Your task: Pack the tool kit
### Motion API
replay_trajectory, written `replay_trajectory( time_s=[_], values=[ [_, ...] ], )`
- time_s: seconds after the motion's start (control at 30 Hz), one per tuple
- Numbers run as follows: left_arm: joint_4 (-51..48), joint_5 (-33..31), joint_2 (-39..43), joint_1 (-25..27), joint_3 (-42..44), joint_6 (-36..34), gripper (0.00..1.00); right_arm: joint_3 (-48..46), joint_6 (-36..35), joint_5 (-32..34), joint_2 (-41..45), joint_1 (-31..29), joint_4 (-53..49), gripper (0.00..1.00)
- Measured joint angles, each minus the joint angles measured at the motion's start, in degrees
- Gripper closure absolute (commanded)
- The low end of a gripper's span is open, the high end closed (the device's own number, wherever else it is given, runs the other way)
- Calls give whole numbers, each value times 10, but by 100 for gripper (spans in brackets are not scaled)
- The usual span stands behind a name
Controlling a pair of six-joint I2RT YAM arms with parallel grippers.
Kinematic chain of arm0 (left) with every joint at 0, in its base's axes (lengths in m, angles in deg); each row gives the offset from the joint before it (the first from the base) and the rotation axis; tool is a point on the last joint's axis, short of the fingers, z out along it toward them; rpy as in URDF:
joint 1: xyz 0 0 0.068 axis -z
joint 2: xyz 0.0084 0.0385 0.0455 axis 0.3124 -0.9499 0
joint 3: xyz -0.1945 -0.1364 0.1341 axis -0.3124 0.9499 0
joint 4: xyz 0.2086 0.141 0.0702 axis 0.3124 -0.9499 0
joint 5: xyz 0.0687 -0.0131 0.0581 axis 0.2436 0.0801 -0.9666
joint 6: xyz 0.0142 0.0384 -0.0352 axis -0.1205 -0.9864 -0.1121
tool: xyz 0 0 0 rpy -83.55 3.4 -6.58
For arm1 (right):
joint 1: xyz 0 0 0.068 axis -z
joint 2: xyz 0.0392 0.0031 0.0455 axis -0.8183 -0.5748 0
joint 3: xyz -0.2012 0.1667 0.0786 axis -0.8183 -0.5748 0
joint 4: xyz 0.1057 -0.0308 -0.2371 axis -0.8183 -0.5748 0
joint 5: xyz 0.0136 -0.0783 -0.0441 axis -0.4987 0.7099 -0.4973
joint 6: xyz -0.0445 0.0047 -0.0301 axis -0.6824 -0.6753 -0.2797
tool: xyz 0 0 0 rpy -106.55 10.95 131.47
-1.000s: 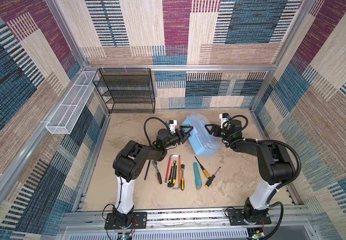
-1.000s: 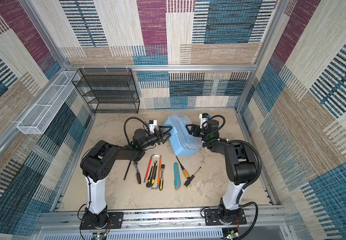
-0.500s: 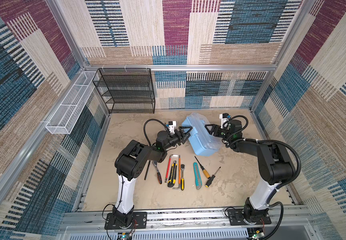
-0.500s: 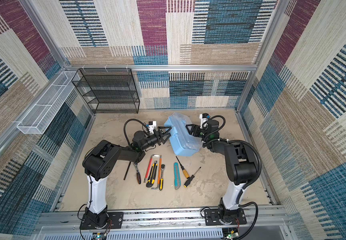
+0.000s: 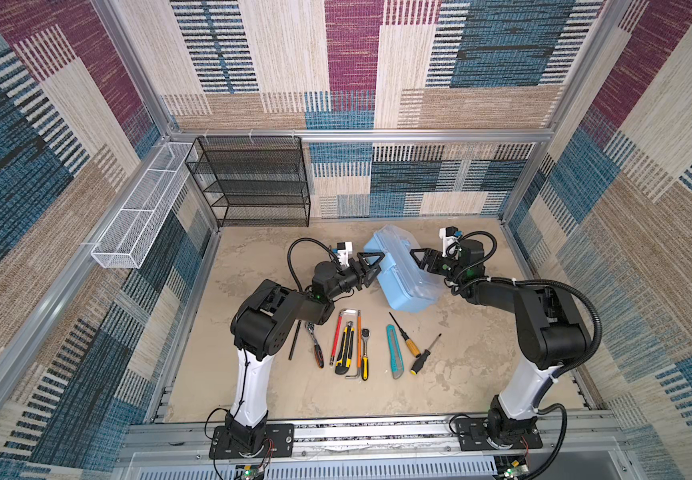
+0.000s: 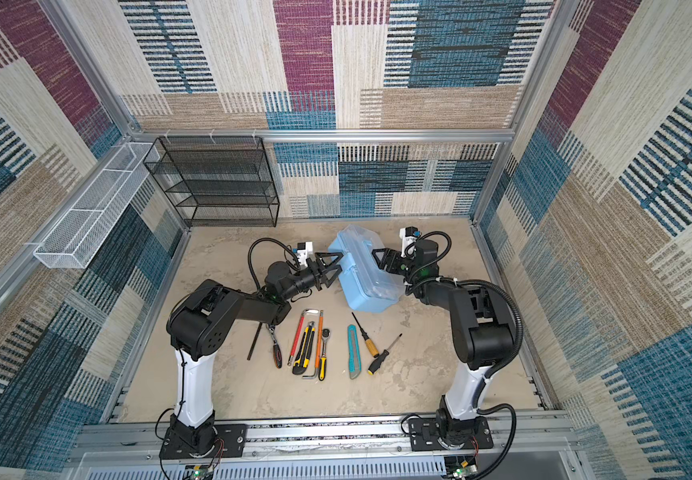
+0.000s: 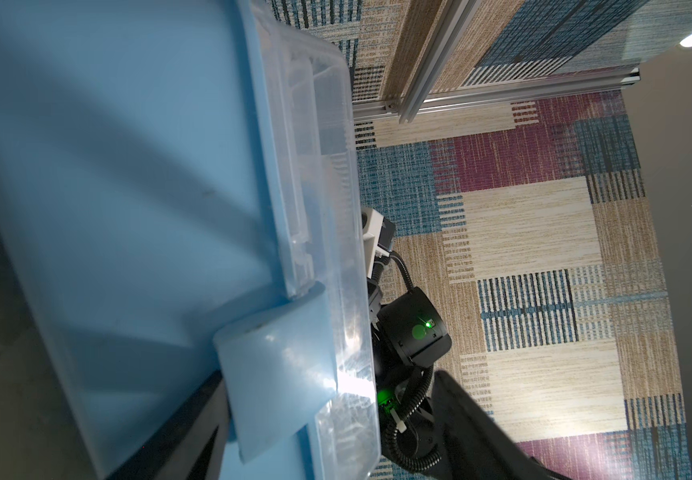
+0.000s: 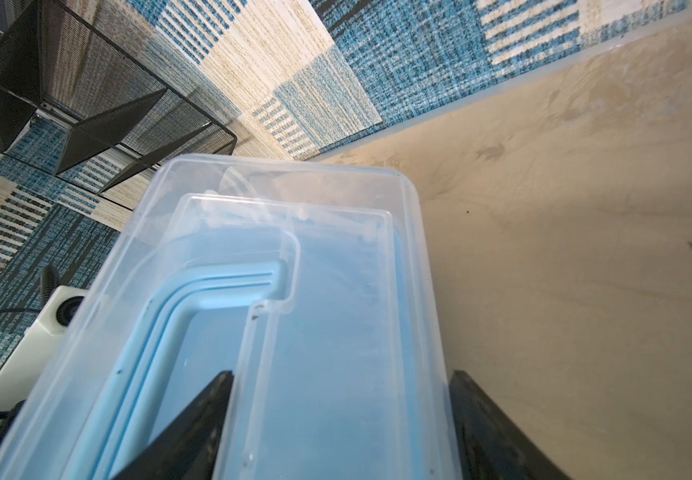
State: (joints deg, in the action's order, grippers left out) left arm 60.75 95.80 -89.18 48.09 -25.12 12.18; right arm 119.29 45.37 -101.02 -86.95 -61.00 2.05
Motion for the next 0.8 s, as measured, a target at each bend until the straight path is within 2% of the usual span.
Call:
replay_trajectory(
  time_s=[0.2,0.43,0.53,0.8],
  values=[
    [6,0,-5,0,-17,2,25,0,3,4,-1,2,-2,29],
    [88,23,-6,5,-43,13,28,-4,-15,-27,-10,-2,-62,29],
    [101,21,-10,5,-43,15,28,-6,-25,-33,-11,-3,-101,29],
    [111,11,-9,2,-30,15,27,-7,-23,-42,-7,-3,-120,28]
  ],
)
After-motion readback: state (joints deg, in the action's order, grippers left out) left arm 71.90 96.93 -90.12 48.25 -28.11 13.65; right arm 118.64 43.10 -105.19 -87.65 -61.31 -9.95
